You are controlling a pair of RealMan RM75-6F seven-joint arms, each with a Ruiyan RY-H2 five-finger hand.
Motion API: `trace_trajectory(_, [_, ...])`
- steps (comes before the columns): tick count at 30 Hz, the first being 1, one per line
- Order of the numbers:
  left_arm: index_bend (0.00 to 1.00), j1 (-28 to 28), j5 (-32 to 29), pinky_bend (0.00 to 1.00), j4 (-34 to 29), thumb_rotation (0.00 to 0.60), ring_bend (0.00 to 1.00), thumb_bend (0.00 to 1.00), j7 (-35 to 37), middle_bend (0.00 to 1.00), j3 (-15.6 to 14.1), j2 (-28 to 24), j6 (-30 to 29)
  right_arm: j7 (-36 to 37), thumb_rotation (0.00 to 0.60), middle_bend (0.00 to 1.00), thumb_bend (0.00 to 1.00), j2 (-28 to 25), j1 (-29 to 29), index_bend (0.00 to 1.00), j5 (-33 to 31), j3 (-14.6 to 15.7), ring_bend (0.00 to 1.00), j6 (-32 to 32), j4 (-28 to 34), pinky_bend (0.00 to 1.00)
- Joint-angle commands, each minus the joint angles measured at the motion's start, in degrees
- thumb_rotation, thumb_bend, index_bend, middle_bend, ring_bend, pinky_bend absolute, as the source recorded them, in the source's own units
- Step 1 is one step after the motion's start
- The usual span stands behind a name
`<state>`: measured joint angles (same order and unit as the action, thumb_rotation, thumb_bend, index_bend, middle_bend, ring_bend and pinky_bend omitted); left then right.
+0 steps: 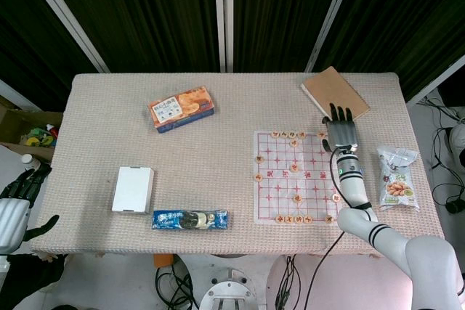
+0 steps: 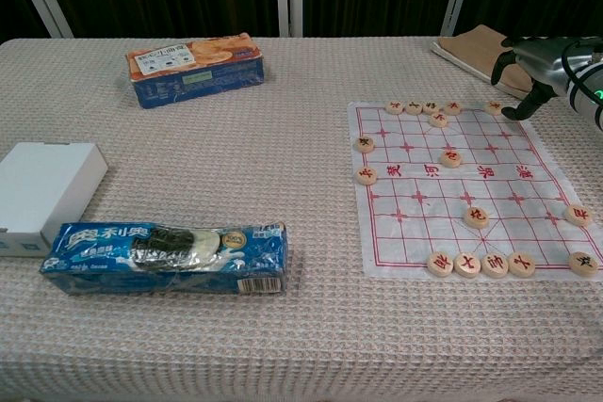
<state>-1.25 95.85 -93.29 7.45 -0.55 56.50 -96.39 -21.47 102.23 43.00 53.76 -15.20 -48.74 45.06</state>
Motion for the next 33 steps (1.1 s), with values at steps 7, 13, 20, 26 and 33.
trace_trajectory(7, [0.07, -0.1, 0.2, 0.22, -0.2, 0.600, 0.09, 0.21, -0.3, 0.14, -0.1, 0.0, -0.3, 0.4, 0.600, 0.03, 0.30, 0.7, -0.2, 0.34, 1.5, 0.1, 0.00, 0.2, -0.5, 0.00])
trace_trajectory(13, [0.07, 0.0, 0.1, 0.22, -0.2, 0.600, 0.09, 0.21, -0.3, 0.14, -0.1, 0.0, 0.0, 0.2, 0.600, 0.03, 0.32, 1.0, -0.3, 0.37, 1.8, -0.2, 0.00, 0.2, -0.9, 0.00])
trace_trajectory(20, [0.07, -0.1, 0.0, 0.22, -0.1, 0.600, 0.09, 0.21, 0.0, 0.14, 0.0, 0.0, -0.2, -0.5, 0.600, 0.03, 0.33, 2.0, -0.1, 0.39, 1.4, -0.6, 0.00, 1.0, -2.6, 0.00])
trace_trajectory(26, [0.07, 0.0, -0.2, 0.22, 0.0, 0.600, 0.09, 0.21, 0.2, 0.14, 0.0, 0.0, 0.1, -0.4, 0.600, 0.04, 0.33, 2.8, 0.2, 0.40, 1.6, -0.9, 0.00, 1.6, -3.9, 0.00])
trace_trajectory(33, [0.07, 0.0, -0.6, 0.22, 0.1, 0.600, 0.09, 0.21, 0.5, 0.14, 0.1, -0.1, 0.2, 0.0, 0.600, 0.04, 0.34, 3.6, 0.6, 0.44, 2.0, -1.3, 0.00, 2.2, -5.4, 0.00])
